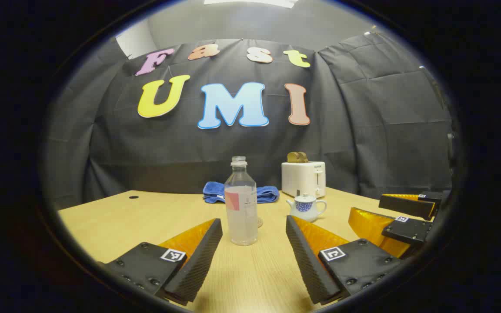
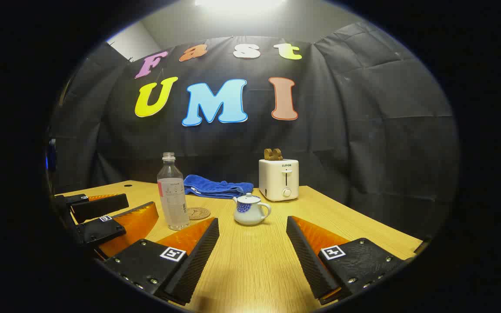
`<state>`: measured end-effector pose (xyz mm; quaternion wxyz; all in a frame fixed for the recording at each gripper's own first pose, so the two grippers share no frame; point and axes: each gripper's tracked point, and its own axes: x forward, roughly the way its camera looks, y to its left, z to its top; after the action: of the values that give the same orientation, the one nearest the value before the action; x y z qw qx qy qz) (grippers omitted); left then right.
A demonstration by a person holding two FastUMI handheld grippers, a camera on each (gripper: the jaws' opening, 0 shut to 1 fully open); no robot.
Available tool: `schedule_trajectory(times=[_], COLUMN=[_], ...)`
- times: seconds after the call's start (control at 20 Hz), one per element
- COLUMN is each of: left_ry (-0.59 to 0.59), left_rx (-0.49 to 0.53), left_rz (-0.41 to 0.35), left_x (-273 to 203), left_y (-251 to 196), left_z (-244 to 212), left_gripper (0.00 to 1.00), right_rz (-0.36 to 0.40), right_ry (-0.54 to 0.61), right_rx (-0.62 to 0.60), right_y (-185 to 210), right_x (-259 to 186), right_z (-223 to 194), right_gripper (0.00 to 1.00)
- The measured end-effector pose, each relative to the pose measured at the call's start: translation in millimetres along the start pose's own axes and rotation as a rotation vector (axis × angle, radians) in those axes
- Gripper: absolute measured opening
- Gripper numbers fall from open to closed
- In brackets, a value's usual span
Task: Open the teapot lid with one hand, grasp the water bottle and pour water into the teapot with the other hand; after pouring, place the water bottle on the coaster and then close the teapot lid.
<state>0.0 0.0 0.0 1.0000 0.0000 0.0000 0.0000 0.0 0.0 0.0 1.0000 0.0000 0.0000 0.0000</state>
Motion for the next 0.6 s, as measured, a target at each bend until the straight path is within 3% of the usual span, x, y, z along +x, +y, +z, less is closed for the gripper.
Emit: schedule_trajectory(times=[0.2,0.4,0.6], left_ry=[0.003,-0.003,0.002], left_rx=[0.001,-0.002,-0.002], left_rz=[-0.012,-0.089,-0.079], left_x=[1.2,2.1,-1.8], left_y=[-2.5,-15.1,-12.8], left_z=[-0.1,1.4,0.4], left_gripper=[1.0,1.0,1.0], right_rz=[-0.003,0.027,0.009], right_ry=[0.007,0.002,-0.001], right_rx=[0.003,-0.001,-0.012], right_y=[0.0,1.0,0.2], right_x=[-0.7,1.6,-0.8], right_z=[-0.7,0.3,1.8], right_gripper=[0.97,0.97,0.97])
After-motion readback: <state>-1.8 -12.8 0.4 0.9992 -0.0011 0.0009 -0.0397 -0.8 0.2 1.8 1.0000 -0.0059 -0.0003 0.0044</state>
